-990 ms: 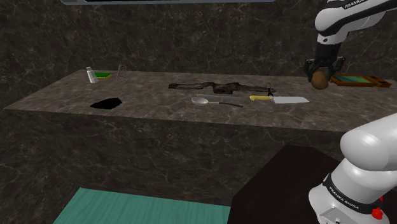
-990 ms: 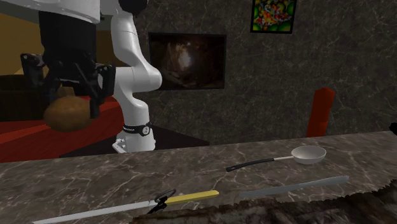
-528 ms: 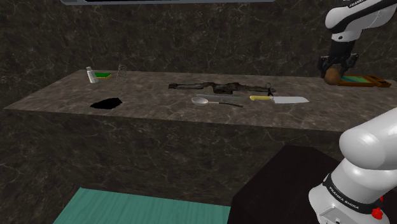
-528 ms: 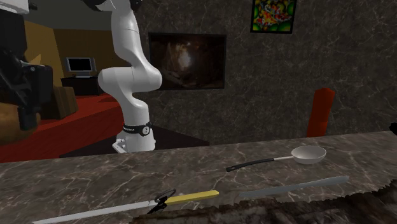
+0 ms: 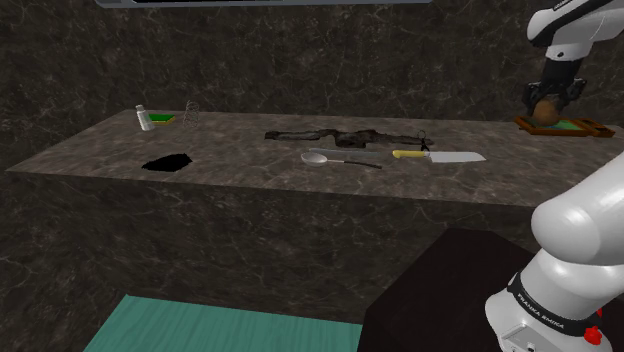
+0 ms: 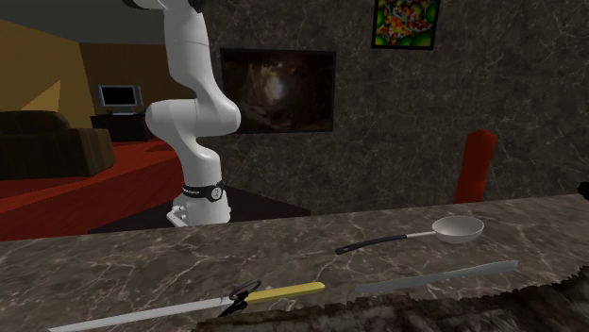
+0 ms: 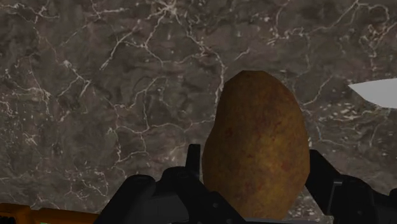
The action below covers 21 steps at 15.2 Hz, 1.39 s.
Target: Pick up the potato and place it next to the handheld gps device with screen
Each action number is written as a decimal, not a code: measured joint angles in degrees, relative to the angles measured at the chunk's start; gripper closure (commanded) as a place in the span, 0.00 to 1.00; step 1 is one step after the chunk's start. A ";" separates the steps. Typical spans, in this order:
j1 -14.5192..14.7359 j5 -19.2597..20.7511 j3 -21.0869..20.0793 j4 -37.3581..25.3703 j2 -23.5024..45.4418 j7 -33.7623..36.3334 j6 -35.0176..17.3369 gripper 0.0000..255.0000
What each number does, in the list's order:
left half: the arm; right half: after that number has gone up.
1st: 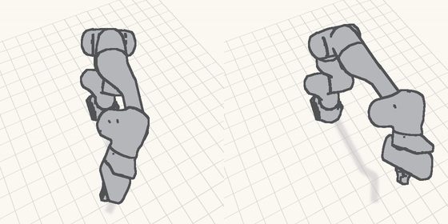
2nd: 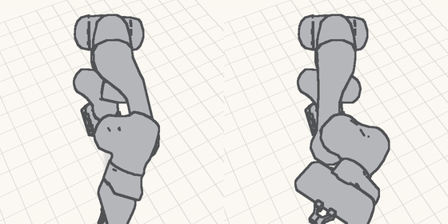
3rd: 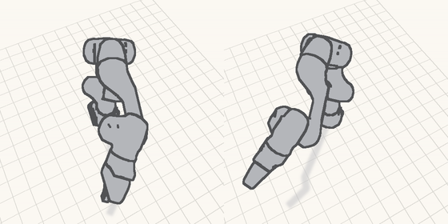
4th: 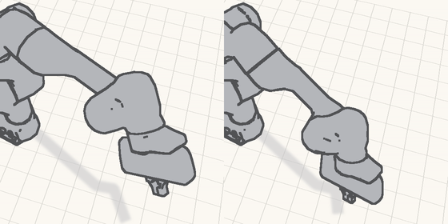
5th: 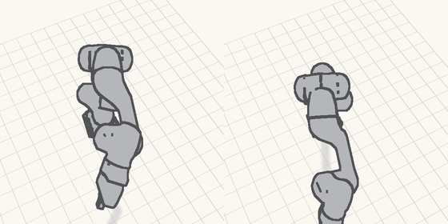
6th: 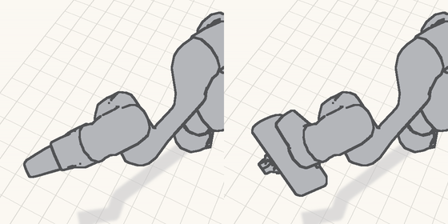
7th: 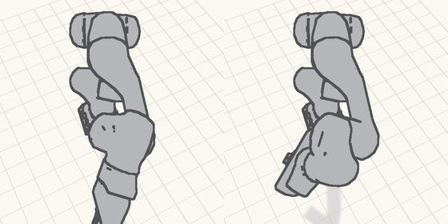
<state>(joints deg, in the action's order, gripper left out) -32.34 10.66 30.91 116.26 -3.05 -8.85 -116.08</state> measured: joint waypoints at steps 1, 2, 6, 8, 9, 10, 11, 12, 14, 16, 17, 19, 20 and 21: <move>-0.48 -1.39 0.76 -1.94 2.42 -1.81 -0.43 1.00; -1.13 -2.60 1.44 -3.89 4.33 -3.67 -0.33 1.00; -4.36 -8.03 3.14 -12.59 12.57 -10.37 0.70 1.00; -6.69 -11.01 3.49 -17.88 17.05 -13.73 1.93 1.00; -8.15 -12.60 3.54 -20.72 19.52 -15.44 2.57 1.00; -9.62 -14.11 3.46 -23.66 22.00 -16.93 3.29 1.00; -11.04 -15.30 3.40 -26.47 24.02 -18.25 4.25 1.00; -12.57 -16.61 3.20 -29.55 26.37 -19.45 5.15 1.00; -16.10 -19.32 2.52 -37.06 31.78 -21.50 7.53 1.00; -17.88 -20.47 2.15 -40.01 34.17 -22.59 8.19 1.00; -18.13 -20.72 2.03 -39.95 34.66 -22.78 7.68 1.00; -18.45 -21.10 1.82 -39.69 35.45 -23.00 6.70 1.00; -18.43 -21.20 1.75 -39.27 35.66 -23.00 6.09 1.00; -18.28 -21.21 1.72 -38.46 35.63 -22.99 5.34 1.00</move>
<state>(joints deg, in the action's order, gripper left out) -50.62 -10.55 32.63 77.81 32.59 -31.84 -110.74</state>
